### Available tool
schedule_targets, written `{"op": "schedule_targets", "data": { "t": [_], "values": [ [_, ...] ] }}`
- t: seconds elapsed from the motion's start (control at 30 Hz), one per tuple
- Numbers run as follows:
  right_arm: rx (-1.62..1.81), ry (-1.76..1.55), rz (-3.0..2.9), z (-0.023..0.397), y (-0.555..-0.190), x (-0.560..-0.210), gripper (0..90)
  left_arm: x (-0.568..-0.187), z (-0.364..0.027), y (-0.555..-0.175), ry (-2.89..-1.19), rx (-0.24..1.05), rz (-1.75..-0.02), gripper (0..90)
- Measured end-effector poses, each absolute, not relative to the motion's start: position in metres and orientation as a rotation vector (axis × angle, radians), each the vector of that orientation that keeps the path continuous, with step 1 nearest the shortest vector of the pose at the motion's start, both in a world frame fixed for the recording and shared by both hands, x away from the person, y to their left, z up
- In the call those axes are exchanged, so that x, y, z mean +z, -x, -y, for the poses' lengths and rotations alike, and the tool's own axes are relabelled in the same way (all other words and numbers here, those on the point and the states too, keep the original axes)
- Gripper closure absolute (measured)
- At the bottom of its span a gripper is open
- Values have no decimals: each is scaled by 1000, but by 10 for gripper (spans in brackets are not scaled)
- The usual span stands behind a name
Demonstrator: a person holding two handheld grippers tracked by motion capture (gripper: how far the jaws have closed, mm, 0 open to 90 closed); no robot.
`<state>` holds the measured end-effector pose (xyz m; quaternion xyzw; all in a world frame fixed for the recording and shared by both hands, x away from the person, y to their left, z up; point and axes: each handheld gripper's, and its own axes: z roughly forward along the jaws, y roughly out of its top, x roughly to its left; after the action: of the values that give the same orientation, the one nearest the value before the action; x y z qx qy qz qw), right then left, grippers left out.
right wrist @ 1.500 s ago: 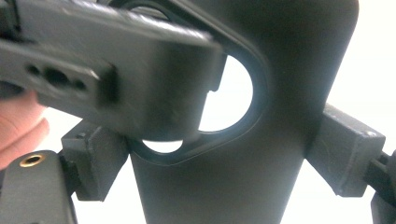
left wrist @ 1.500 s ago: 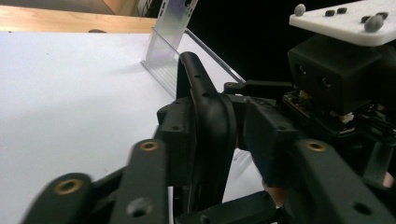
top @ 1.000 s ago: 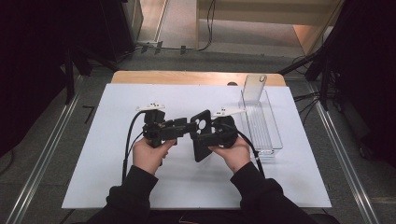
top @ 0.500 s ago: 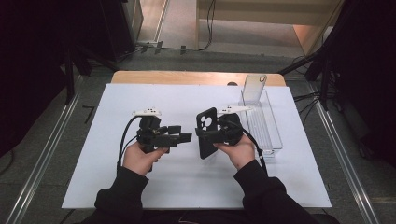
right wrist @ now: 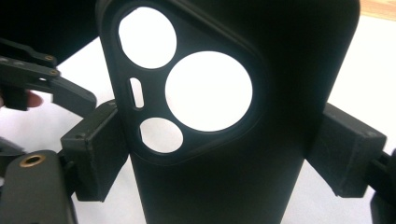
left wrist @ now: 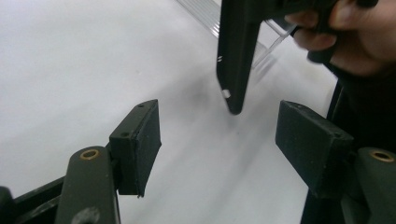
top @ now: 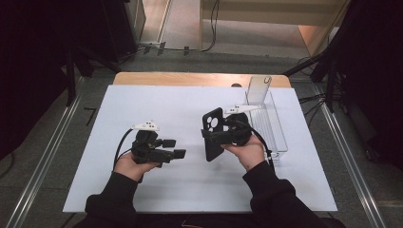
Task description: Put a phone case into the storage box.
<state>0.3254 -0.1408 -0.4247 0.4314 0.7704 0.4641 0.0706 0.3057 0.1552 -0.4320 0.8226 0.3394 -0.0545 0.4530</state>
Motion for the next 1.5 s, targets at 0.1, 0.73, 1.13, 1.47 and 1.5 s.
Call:
{"op": "schedule_targets", "data": {
  "t": [0.1, 0.73, 1.13, 1.47, 1.5],
  "values": [
    [1406, -1277, -2325, 142, -324, -421, 125, -435, -160, -303, -2073, -115, -815, 311],
    [1413, -1237, -2388, 153, -326, -408, 125, -453, -191, -290, -2130, -123, -837, 311],
    [1432, -1282, -2319, 178, -331, -386, 125, -454, -200, -288, -2101, -111, -894, 311],
    [1409, -1336, -2239, 202, -337, -372, 125, -456, -204, -288, -2097, -116, -918, 311],
    [1410, -1340, -2230, 204, -337, -371, 125, -456, -205, -287, -2097, -118, -920, 311]
  ]
}}
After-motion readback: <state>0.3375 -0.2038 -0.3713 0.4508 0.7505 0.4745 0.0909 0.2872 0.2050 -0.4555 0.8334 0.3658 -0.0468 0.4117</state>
